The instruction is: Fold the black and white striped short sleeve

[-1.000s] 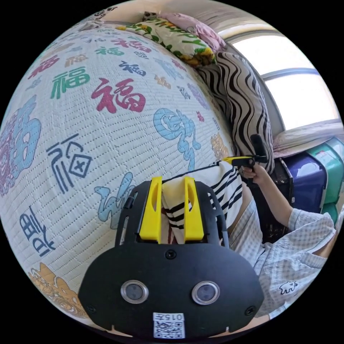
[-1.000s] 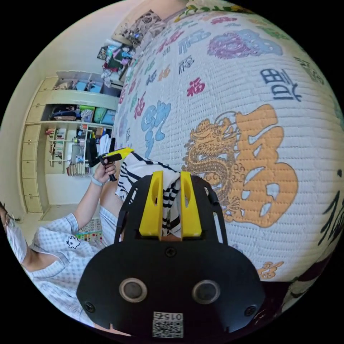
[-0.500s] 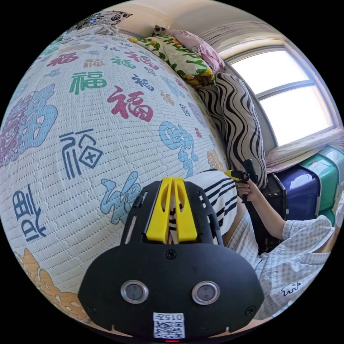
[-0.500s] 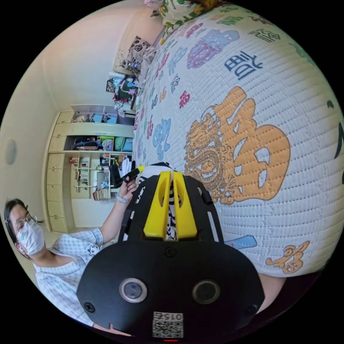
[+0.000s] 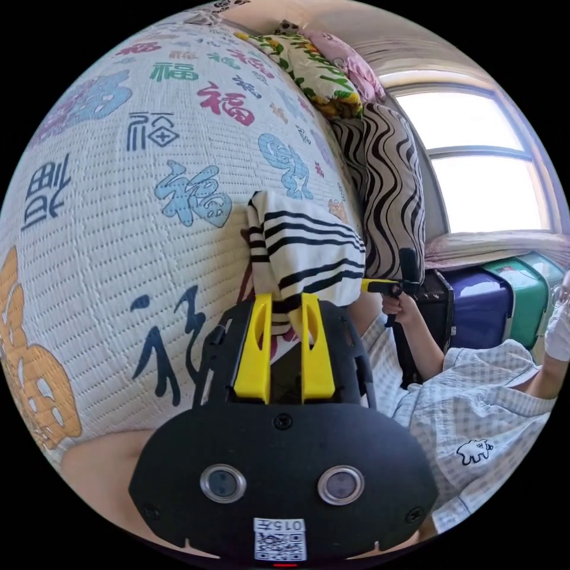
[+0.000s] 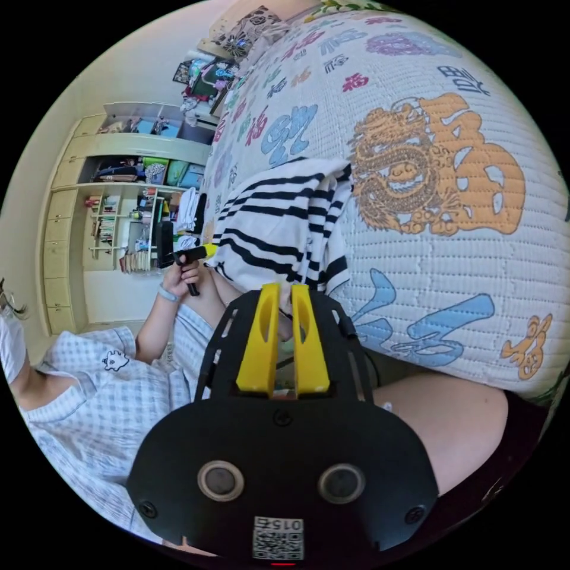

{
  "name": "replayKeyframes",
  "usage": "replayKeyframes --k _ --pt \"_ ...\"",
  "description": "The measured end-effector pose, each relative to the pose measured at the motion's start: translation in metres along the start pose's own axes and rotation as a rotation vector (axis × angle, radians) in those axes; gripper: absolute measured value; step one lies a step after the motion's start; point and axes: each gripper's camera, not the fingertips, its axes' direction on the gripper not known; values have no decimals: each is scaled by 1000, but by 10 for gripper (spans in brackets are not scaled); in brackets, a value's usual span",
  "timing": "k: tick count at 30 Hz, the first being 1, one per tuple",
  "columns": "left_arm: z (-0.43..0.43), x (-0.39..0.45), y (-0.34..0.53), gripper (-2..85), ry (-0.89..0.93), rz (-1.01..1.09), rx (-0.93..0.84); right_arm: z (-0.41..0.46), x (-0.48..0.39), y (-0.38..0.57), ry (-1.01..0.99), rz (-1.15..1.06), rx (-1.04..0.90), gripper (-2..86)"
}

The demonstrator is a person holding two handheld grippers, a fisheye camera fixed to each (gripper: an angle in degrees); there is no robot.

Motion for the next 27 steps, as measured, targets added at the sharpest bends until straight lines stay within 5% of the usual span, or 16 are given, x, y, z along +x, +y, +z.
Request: replayKeyframes --k 5,13,22,27 --pt "-23 -10 19 16 51 -45 103 4 4 6 -11 -20 -13 5" --pt "-47 -23 26 39 53 -79 71 35 18 -1 78 1 -129 22" --pt "-121 -39 20 127 102 -97 180 -1 68 -7 -133 -31 154 126" --pt "-123 -54 -7 138 139 -87 71 28 107 -35 -282 11 99 143"
